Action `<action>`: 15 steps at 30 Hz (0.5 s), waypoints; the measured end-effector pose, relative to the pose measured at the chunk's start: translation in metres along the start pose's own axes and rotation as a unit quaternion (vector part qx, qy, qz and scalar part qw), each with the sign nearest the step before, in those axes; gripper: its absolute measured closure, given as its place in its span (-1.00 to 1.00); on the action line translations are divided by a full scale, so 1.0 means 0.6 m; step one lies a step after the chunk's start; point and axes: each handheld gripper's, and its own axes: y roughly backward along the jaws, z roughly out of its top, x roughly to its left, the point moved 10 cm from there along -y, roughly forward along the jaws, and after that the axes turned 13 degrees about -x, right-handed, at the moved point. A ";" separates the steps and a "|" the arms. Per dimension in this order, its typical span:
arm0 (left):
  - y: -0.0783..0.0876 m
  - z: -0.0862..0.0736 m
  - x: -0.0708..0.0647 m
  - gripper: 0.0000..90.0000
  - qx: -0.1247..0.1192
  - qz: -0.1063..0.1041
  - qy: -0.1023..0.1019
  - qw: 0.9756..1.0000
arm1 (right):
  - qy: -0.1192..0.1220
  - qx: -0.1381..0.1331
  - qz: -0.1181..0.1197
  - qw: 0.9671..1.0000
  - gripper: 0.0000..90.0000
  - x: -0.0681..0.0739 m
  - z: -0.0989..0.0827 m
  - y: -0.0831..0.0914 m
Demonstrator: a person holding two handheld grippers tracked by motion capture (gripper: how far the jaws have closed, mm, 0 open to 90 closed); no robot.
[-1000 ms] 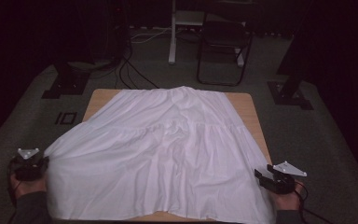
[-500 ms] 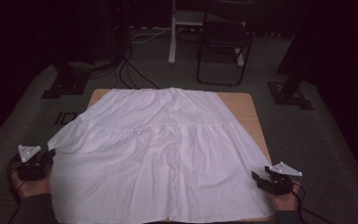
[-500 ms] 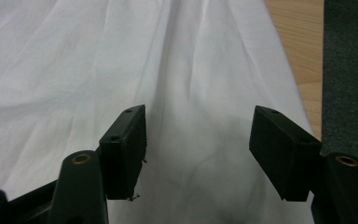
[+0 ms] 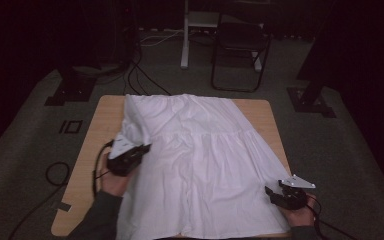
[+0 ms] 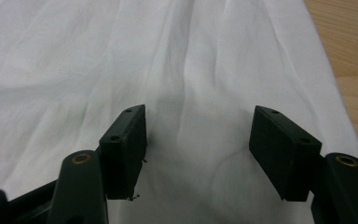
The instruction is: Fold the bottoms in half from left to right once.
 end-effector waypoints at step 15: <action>-0.244 0.027 -0.365 0.96 0.034 -0.255 -0.004 0.966 | -0.023 -0.006 0.008 1.000 -0.20 -0.002 -0.003 -0.001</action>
